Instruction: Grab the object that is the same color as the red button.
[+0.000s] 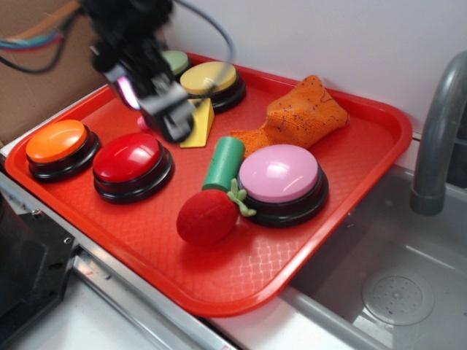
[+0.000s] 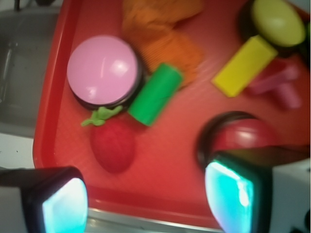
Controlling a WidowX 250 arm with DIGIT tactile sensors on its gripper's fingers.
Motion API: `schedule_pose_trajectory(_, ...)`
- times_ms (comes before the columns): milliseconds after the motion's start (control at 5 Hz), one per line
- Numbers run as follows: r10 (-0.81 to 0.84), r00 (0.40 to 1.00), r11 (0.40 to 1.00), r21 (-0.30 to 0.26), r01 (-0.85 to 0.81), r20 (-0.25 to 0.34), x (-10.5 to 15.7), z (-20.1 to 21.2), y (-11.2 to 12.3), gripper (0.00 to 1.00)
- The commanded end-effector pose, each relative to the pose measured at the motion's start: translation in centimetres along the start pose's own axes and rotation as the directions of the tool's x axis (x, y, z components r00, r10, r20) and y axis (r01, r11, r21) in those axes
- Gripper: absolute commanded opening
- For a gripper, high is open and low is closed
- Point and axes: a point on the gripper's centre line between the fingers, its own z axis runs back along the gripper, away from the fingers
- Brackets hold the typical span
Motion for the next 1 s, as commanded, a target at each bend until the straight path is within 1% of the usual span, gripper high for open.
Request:
schedule_pose_trajectory(0,0.025,0.997,0.998,0.065,-0.021,-0.068,-0.5,-4.1,-1.5,1.00)
schedule_pose_trajectory(200,0.070,0.994,0.994,0.091,-0.062,-0.090,-0.8,-5.8,-1.5,1.00)
schedule_pose_trajectory(400,0.095,0.990,0.992,0.093,-0.085,-0.106,-0.6,-7.2,-0.9,1.00)
schedule_pose_trajectory(600,0.110,0.986,0.989,0.108,-0.096,-0.126,-0.5,-8.0,-0.8,1.00)
schedule_pose_trajectory(800,0.119,0.988,0.988,0.114,-0.107,-0.103,-0.6,-7.9,-0.9,0.00)
